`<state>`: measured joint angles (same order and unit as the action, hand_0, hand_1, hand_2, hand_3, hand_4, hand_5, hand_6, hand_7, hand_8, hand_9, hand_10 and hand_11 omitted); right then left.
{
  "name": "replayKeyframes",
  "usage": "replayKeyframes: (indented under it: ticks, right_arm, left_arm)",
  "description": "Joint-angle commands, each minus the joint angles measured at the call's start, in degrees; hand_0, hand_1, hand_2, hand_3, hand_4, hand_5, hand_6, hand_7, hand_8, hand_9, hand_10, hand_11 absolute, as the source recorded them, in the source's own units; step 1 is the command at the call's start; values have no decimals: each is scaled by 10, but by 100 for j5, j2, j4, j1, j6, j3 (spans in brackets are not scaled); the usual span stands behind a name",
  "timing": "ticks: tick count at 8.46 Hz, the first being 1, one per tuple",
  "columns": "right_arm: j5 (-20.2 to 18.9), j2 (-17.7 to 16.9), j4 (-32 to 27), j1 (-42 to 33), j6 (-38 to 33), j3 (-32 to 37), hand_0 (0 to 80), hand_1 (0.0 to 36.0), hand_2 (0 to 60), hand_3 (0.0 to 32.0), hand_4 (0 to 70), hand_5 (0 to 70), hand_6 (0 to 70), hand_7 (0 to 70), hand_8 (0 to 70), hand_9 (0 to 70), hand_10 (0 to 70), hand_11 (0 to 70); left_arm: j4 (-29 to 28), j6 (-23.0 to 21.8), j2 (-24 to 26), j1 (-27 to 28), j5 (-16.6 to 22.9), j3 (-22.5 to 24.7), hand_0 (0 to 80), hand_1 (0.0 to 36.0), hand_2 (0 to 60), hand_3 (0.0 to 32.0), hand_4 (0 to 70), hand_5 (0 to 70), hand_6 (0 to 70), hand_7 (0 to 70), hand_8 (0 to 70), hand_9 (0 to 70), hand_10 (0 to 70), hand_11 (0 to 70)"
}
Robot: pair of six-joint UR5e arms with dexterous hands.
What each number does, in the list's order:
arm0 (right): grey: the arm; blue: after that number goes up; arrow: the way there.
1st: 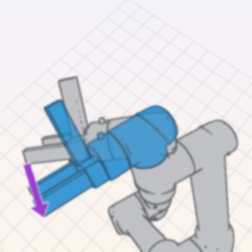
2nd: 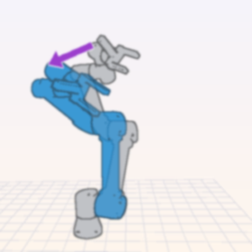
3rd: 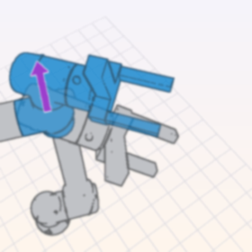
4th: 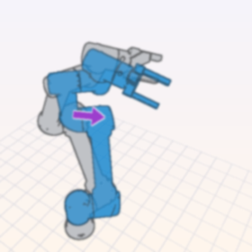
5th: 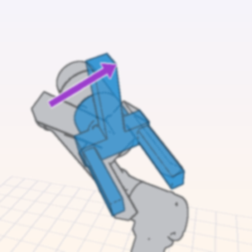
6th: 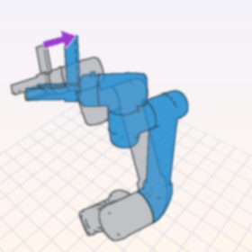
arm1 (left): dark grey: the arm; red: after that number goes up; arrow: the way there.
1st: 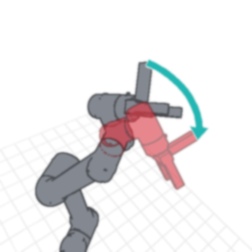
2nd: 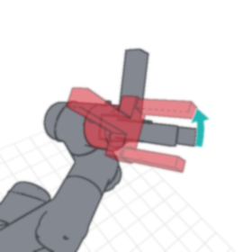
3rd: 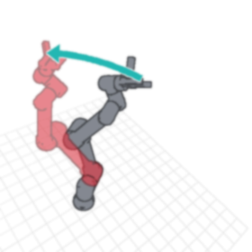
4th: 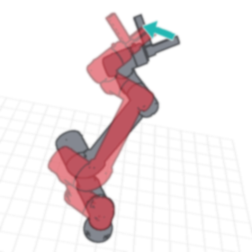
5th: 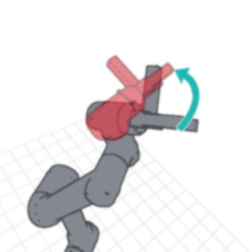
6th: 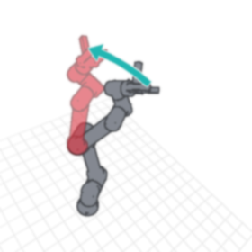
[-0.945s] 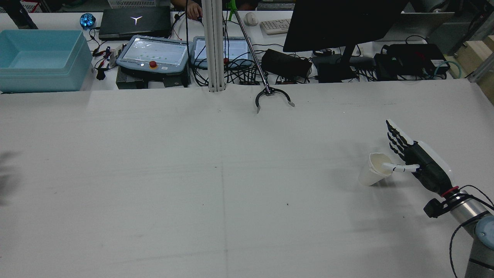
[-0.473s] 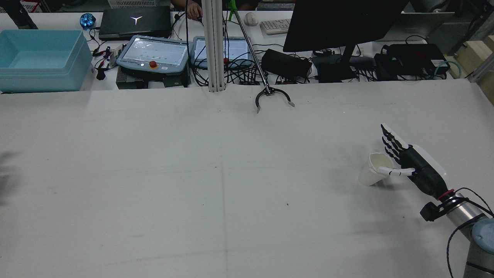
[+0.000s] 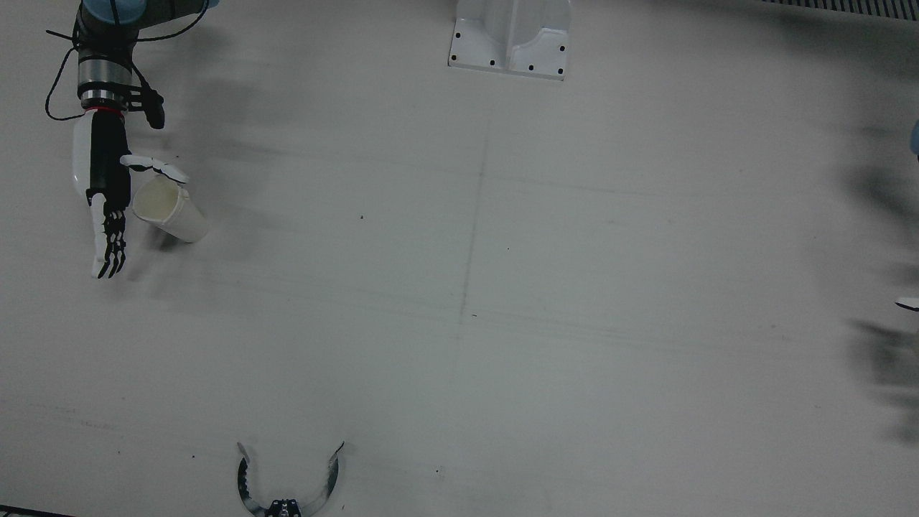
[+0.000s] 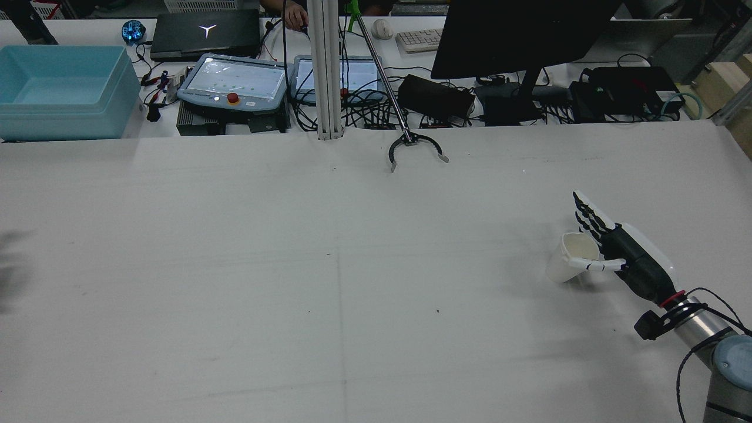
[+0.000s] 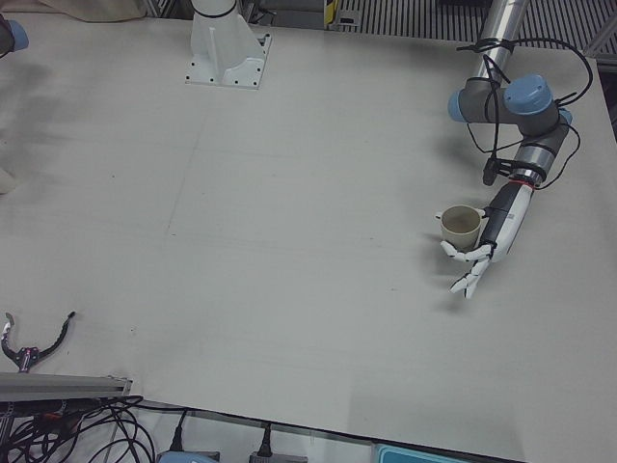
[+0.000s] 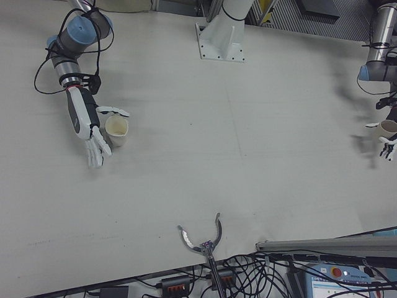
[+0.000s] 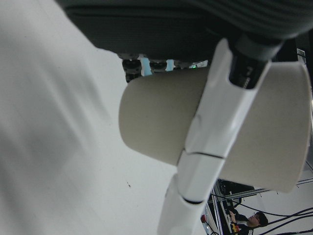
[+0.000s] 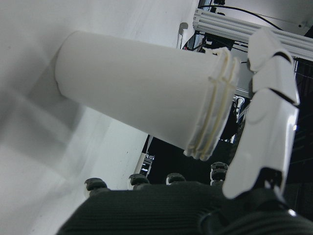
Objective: Pour water
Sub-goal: 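Wrap the right hand fingers around the white paper cup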
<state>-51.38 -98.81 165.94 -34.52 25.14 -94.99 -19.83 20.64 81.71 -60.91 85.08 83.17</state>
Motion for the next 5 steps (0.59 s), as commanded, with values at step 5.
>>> replayKeyframes:
  ticks: [5]
  right_arm:
    - [5, 11, -1, 157, 26, 68, 503, 224, 172, 200, 0, 49, 0, 0, 20, 0, 0, 0]
  left_arm:
    - [50, 10, 47, 9, 0, 6, 800, 360, 5, 0, 700, 700, 106, 138, 55, 24, 78, 151]
